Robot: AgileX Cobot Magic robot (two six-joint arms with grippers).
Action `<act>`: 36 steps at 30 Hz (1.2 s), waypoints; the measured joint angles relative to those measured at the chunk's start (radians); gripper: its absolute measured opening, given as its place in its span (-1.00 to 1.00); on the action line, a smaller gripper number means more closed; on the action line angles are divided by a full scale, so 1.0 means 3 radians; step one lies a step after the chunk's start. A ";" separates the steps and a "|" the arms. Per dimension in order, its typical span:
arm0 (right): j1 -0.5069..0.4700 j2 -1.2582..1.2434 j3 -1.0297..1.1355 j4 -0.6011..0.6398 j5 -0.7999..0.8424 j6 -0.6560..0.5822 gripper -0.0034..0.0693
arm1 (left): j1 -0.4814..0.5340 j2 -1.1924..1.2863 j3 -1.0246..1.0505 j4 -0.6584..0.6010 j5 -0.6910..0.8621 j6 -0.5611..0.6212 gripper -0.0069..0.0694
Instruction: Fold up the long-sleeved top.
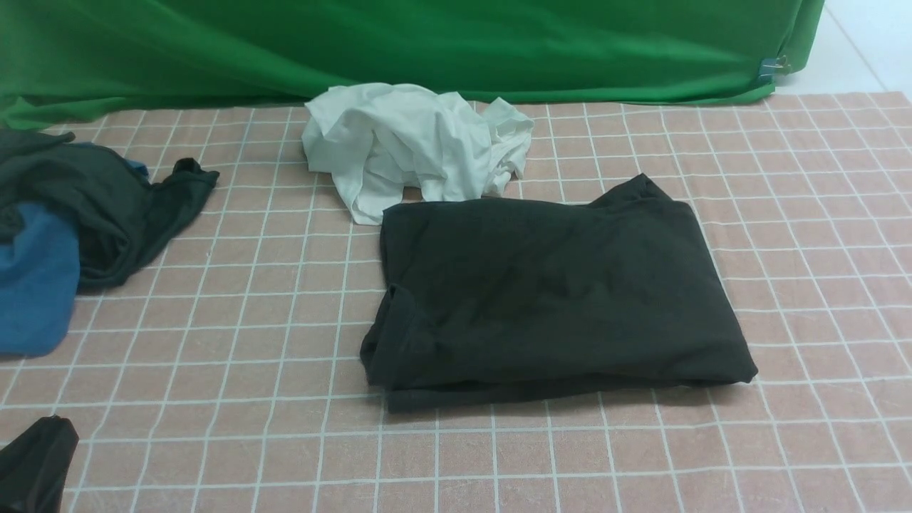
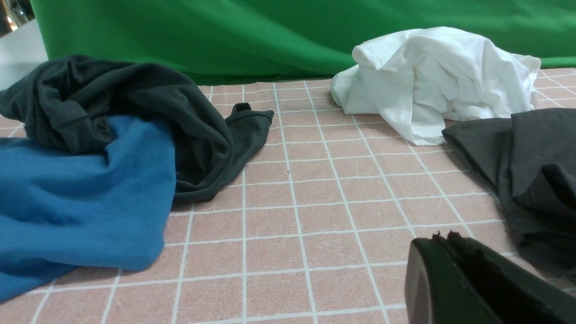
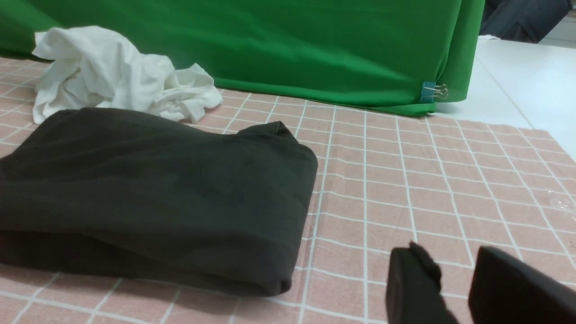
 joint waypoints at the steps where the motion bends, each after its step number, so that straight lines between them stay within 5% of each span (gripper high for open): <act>1: 0.0000 0.0000 0.0000 0.0000 0.0000 0.0000 -0.27 | 0.0000 0.0000 0.0000 0.0000 0.0000 0.0000 -0.77; 36: -0.0271 0.0000 0.0000 0.0000 -0.0007 0.0000 -0.25 | 0.0007 0.0000 0.0000 0.0000 0.0000 0.0011 -0.77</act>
